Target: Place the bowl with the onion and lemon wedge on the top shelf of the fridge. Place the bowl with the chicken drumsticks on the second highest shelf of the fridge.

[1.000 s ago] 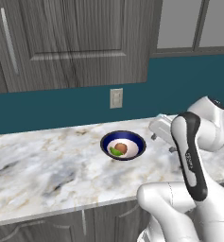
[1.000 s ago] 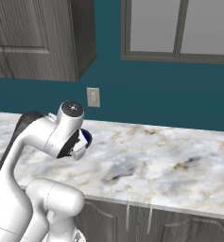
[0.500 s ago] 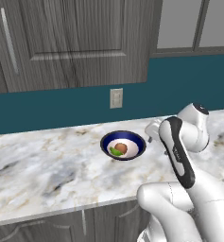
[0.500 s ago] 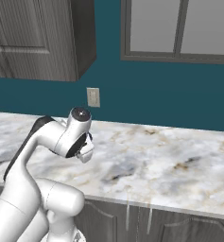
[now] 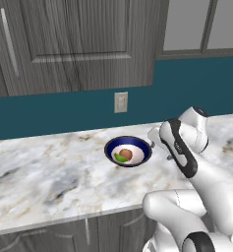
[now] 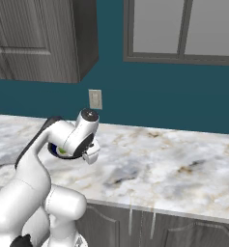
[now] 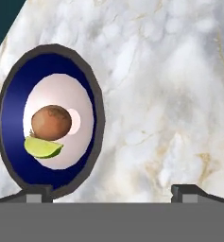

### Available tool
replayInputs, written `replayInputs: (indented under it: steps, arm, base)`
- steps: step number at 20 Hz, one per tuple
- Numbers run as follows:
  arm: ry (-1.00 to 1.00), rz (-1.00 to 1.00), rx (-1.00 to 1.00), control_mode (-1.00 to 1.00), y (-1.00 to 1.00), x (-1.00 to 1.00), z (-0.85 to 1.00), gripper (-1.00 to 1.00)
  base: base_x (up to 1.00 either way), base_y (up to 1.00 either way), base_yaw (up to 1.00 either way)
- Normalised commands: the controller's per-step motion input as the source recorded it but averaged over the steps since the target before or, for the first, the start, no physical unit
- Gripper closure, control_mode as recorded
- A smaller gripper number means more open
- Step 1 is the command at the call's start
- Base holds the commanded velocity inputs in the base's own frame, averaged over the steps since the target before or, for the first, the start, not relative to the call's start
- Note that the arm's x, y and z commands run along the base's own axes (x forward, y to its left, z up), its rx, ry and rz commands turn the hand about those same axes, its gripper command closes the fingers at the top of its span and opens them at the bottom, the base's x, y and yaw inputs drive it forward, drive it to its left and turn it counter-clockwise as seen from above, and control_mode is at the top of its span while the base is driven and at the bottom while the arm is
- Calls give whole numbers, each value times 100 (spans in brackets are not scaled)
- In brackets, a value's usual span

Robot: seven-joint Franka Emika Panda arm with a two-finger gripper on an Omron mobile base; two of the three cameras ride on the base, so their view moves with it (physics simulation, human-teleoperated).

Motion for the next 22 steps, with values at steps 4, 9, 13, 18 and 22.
replayInputs:
  steps: [4, 9, 13, 18, 22]
  arm:
    - [1, 0, 0, -100, 1, 35, -34, -100]
    - [2, 0, 0, -100, 2, 33, -48, -100]
    - [0, 0, 0, -100, 13, 39, -30, -100]
    - [1, 0, 0, -100, 4, 38, -23, -100]
    - [1, 0, 0, -100, 0, 29, -35, -100]
  base:
    - [0, 0, 0]
    - [0, 0, 0]
    - [0, 0, 0]
    - [0, 0, 0]
    - [0, 0, 0]
